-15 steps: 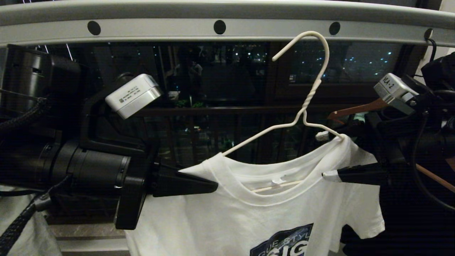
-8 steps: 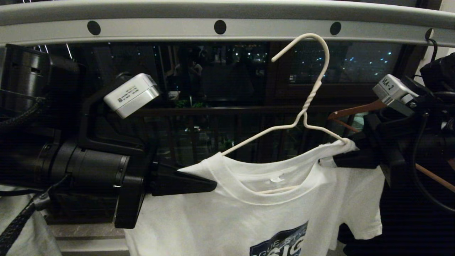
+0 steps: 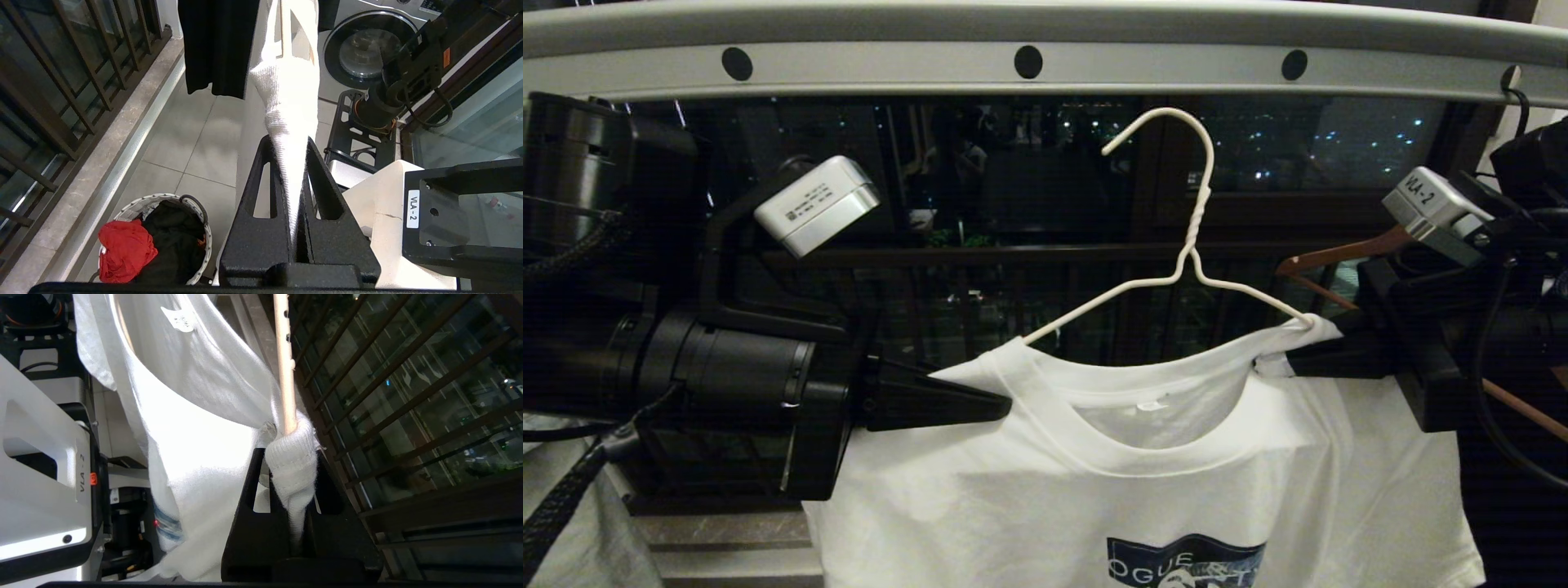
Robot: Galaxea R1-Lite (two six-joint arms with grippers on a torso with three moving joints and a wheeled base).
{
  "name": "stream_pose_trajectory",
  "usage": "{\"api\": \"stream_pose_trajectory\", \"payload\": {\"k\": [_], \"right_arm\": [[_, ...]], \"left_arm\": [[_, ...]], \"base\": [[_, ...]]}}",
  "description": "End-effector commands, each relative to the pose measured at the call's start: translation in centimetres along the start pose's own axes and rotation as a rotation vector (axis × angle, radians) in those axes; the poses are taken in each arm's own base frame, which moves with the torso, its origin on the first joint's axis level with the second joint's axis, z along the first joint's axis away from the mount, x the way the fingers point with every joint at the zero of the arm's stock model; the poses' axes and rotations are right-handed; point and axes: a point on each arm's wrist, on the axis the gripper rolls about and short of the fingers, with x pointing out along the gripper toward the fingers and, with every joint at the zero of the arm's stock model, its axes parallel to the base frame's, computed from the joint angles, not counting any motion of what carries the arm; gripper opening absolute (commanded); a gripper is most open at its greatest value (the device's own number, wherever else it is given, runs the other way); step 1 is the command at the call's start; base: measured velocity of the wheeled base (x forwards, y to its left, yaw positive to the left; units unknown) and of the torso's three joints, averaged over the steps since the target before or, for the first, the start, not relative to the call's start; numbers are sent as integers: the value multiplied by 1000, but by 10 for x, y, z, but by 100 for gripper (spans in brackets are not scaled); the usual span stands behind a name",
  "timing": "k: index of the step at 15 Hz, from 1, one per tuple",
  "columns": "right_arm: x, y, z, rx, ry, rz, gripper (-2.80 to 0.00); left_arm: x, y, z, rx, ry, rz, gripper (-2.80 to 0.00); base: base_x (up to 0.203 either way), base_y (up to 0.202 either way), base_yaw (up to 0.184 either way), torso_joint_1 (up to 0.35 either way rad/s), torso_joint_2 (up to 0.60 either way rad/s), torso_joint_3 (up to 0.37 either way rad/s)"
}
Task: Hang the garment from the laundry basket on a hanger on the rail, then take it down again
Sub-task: Hang the clothes rack on the clothesline
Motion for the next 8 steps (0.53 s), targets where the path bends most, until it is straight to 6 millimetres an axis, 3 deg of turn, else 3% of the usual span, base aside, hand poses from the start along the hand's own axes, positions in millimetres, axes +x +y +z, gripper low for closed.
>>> {"api": "stream_pose_trajectory", "payload": {"k": [1,3,4,8], "right_arm": [[-1,1,1,-7,-6,4,-280],[-1,1,1,-8,-6,4,-280],[-1,1,1,-8,-6,3,-280],[-1,2,2,-9,-7,3,-280]], "left_arm": [[1,1,0,-2,3,-4,-280],[2,2,-1,-4,6,-3,-280],[2,2,-2,-4,7,-3,0],[1,1,-1,-1,5,-3,0]], "base": [[0,0,0,0,0,0],[0,0,0,0,0,0],[0,0,0,0,0,0],[0,0,0,0,0,0]]}}
